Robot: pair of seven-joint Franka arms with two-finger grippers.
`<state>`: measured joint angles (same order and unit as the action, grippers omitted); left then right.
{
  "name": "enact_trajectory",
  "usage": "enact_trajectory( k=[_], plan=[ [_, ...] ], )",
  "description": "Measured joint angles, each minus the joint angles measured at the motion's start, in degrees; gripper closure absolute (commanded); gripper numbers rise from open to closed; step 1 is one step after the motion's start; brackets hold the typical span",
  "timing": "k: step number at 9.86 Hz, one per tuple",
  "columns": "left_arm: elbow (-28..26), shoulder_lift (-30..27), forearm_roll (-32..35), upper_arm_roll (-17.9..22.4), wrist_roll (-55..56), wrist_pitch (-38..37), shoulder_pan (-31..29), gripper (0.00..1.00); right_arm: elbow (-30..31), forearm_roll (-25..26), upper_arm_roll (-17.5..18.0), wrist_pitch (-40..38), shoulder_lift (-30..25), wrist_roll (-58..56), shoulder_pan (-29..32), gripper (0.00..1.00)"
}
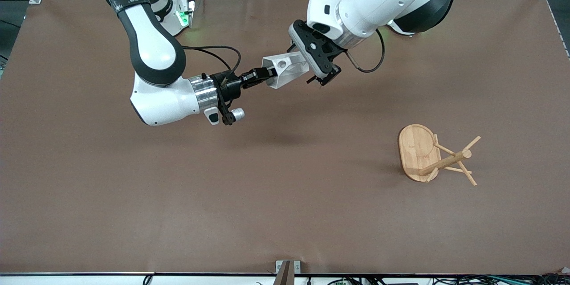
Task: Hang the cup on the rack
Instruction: 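Grasp the cup with the left gripper from the right gripper, then open the right gripper and withdraw while the left gripper holds the cup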
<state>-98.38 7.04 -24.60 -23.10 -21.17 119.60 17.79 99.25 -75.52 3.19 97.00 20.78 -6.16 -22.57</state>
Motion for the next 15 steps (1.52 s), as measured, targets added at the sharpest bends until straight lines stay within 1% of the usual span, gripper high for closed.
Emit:
enact_trajectory(
  k=[2, 3, 4, 5, 6, 8, 9, 10, 11, 13, 14, 15],
  plan=[
    [-0.06, 0.0, 0.0, -0.04, 0.0, 0.15, 0.73, 0.0, -1.09, -0.3, 0.15, -0.04, -0.01, 2.29, 0.0, 0.99],
    [-0.22, 0.01, 0.0, -0.04, 0.0, 0.89, 0.8, 0.02, -1.44, -0.4, 0.27, -0.05, -0.03, 2.93, 0.0, 0.99],
    [-0.53, 0.02, 0.0, -0.04, 0.0, 1.86, 0.84, 0.15, -1.52, -0.46, 0.39, -0.05, -0.04, 3.3, 0.0, 0.99],
    [-0.74, 0.03, 0.0, -0.05, -0.11, 2.23, 0.9, 0.45, -1.51, -0.47, 0.41, -0.03, -0.02, 3.37, 0.01, 0.99],
    [-0.74, 0.01, -0.05, -0.1, -0.51, 2.24, 0.94, 0.7, -1.51, -0.43, 0.4, 0.26, -0.01, 3.45, 0.01, 0.98],
    [-0.76, -0.04, -0.08, -0.09, -1.31, 2.25, 0.94, 0.9, -1.48, -0.4, 0.34, 0.19, 0.01, 3.44, 0.08, 0.97],
    [-0.76, -0.04, -0.08, -0.09, -1.31, 2.24, 0.94, 0.98, -1.48, -0.4, 0.34, 0.19, 0.01, 3.46, 0.08, 0.3],
    [-0.78, -0.03, -0.09, -0.1, -1.3, 2.21, 0.94, 0.99, -1.49, -0.37, 0.34, 0.02, 0.0, 3.95, 0.1, 0.0],
    [-1.0, 0.03, -0.08, -0.09, -1.29, 2.21, 0.95, 0.99, -1.68, -0.08, 0.32, -0.93, -0.05, 4.94, 0.13, 0.0],
    [-1.12, 0.09, -0.08, 0.01, -1.29, 2.24, 0.87, 0.99, -2.06, 2.86, 0.05, -1.6, -0.18, 5.87, 0.36, 0.0],
    [-1.11, 0.09, -0.08, 0.04, -1.29, 2.24, 0.85, 0.99, -2.1, 5.62, -0.39, -1.6, -0.2, 5.96, 0.9, 0.0],
    [-1.11, 0.09, -0.08, 0.05, -1.29, 2.24, 0.83, 0.99, -2.13, 9.73, -1.44, -1.67, -0.22, 6.0, 1.52, 0.0]
  ],
)
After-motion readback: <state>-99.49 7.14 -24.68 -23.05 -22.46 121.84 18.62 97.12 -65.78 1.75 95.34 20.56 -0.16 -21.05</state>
